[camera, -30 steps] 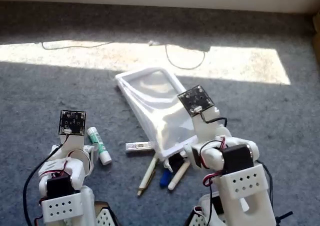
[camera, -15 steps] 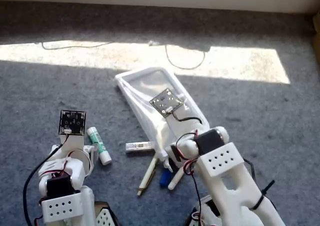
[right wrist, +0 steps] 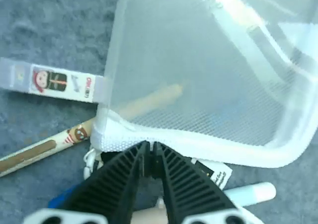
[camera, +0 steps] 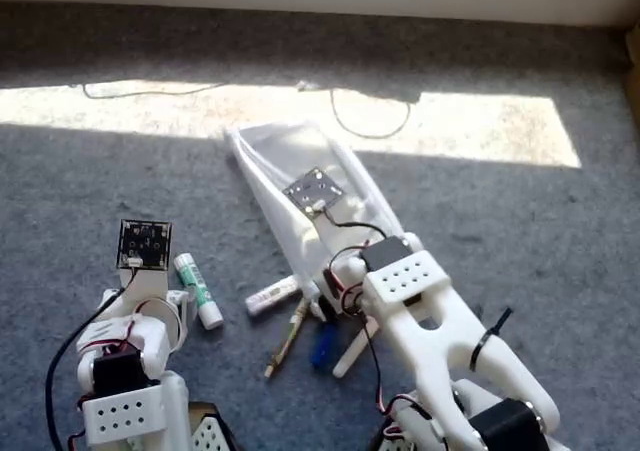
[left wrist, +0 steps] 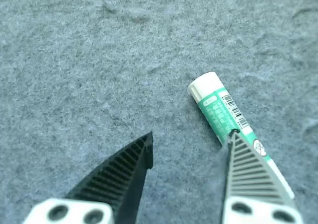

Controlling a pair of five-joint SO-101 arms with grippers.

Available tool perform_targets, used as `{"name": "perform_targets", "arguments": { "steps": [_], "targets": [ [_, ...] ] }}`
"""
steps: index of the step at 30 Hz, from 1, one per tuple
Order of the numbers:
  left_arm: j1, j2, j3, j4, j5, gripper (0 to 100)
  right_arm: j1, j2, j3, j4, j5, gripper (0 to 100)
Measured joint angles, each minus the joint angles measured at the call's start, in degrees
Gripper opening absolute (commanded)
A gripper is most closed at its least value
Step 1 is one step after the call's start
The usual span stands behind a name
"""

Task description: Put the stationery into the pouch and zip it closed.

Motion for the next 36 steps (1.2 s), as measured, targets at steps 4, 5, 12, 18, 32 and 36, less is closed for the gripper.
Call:
{"name": "perform_targets", "arguments": {
  "steps": [4, 5, 12, 18, 32, 36],
  "targets": [
    [0.0, 0.0, 0.0, 0.0, 0.0, 23, -0.09, 0.53, 0.0, -5.36, 0.0, 2.2],
    [0.0, 0.0, 0.0, 0.0, 0.0, 23, -0.09, 0.53, -0.35, -5.54, 0.0, 2.2],
    [0.0, 0.0, 0.0, 0.0, 0.0, 23, 0.09, 0.62, -13.01, 6.95, 0.0, 2.8],
    [0.0, 0.0, 0.0, 0.0, 0.0, 23, -0.09, 0.62, -23.82, 22.77, 0.0, 9.7],
    [0.0, 0.0, 0.0, 0.0, 0.0, 23, -10.02, 0.62, -23.91, 29.89, 8.88, 13.8],
    [0.0, 0.0, 0.0, 0.0, 0.0, 23, -10.02, 1.49, -21.8, 28.92, 13.98, 13.8]
  ]
}}
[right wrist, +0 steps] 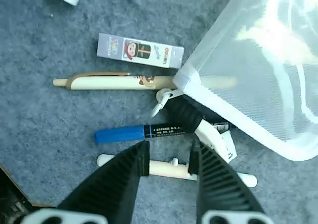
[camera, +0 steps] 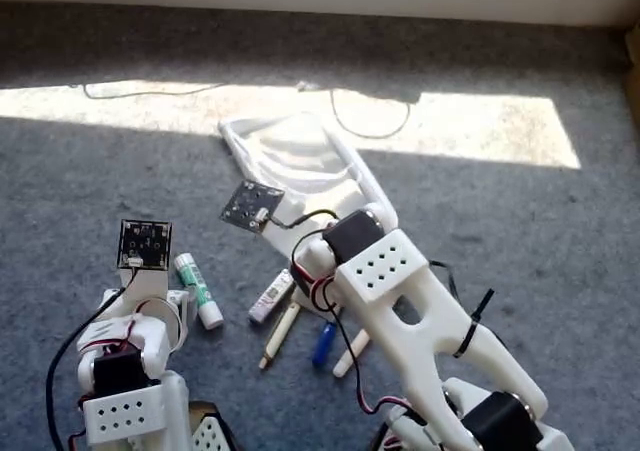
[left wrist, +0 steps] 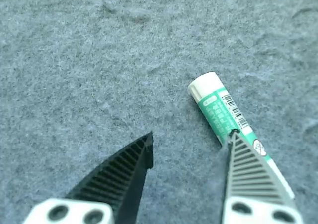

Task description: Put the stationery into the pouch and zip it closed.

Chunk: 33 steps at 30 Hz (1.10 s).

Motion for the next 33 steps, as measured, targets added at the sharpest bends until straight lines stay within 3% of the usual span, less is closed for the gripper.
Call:
{"name": "perform_targets", "arguments": {
  "steps": [9, 24, 30, 33],
  "targets": [
    [0.0, 0.0, 0.0, 0.0, 0.0, 23, -0.09, 0.26, 0.79, -0.09, 6.77, 13.9],
    [0.0, 0.0, 0.0, 0.0, 0.0, 23, -0.26, 0.26, 8.62, -11.96, 6.77, 13.9],
    [0.0, 0.0, 0.0, 0.0, 0.0, 23, -0.26, 0.26, 8.62, -13.01, 6.77, 24.4],
    [0.0, 0.0, 0.0, 0.0, 0.0, 23, -0.26, 0.26, 9.05, -13.27, 6.77, 24.5]
  ]
}}
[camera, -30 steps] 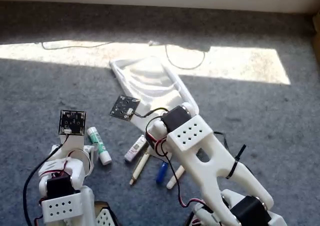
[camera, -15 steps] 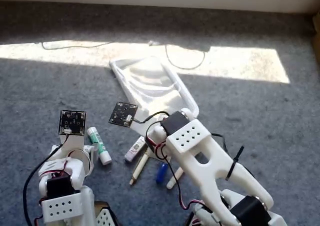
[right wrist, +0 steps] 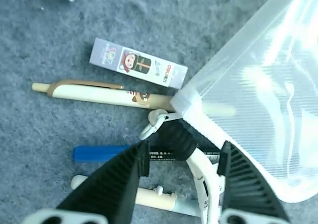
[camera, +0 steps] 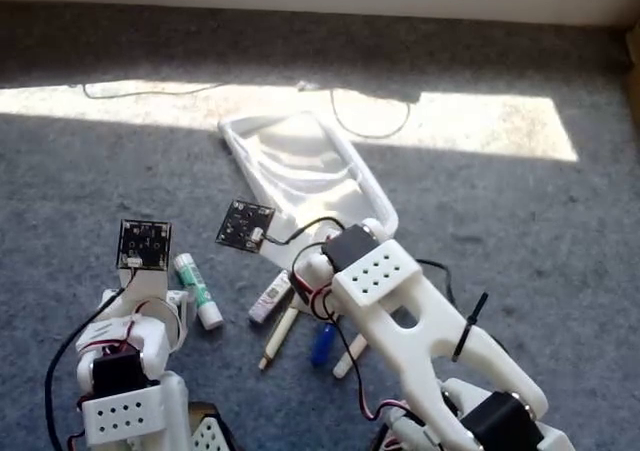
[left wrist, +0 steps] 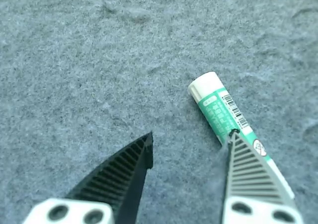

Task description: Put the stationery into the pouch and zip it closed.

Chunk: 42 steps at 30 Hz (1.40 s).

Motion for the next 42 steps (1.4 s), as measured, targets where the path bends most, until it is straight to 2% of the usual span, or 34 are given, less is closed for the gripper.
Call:
{"name": "perform_targets", "arguments": {
  "steps": [10, 23, 32, 42],
  "targets": [
    [0.0, 0.0, 0.0, 0.0, 0.0, 23, -0.09, 0.0, 3.52, -0.18, 3.16, 24.5],
    [0.0, 0.0, 0.0, 0.0, 0.0, 23, -0.09, 0.26, 6.59, -6.07, 3.69, 24.5],
    [0.0, 0.0, 0.0, 0.0, 0.0, 23, -0.09, 13.45, 2.64, -6.95, 3.69, 24.5],
    [0.0, 0.0, 0.0, 0.0, 0.0, 23, 1.23, 15.3, -0.53, -4.13, 3.78, 24.5]
  ]
}}
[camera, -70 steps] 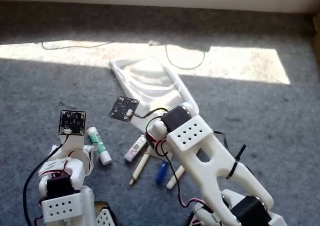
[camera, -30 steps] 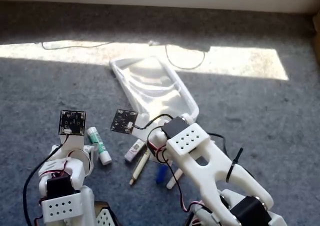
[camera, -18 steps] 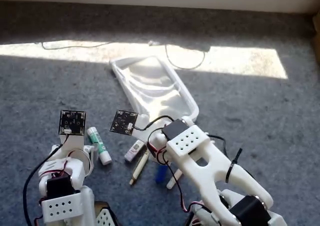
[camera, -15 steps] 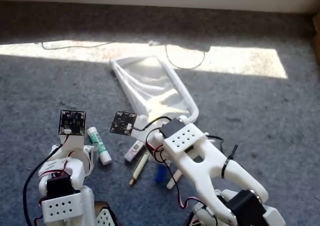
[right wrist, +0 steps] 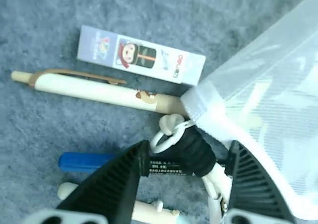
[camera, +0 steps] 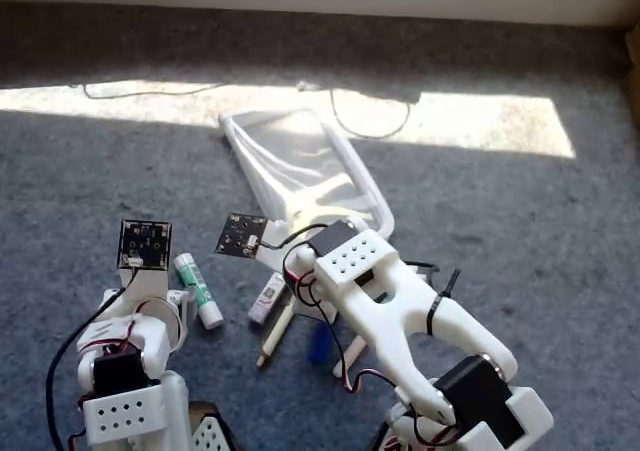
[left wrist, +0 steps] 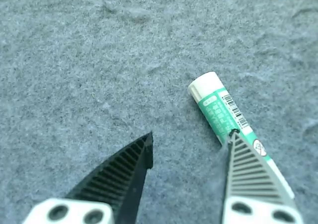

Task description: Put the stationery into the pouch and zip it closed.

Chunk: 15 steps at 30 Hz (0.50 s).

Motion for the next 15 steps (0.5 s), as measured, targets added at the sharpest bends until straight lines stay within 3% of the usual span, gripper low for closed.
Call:
{"name": "perform_targets", "arguments": {
  "steps": [15],
  "targets": [
    [0.0, 0.0, 0.0, 0.0, 0.09, 23, 0.26, -7.65, 2.29, 3.43, 0.0, 24.5]
  ]
}}
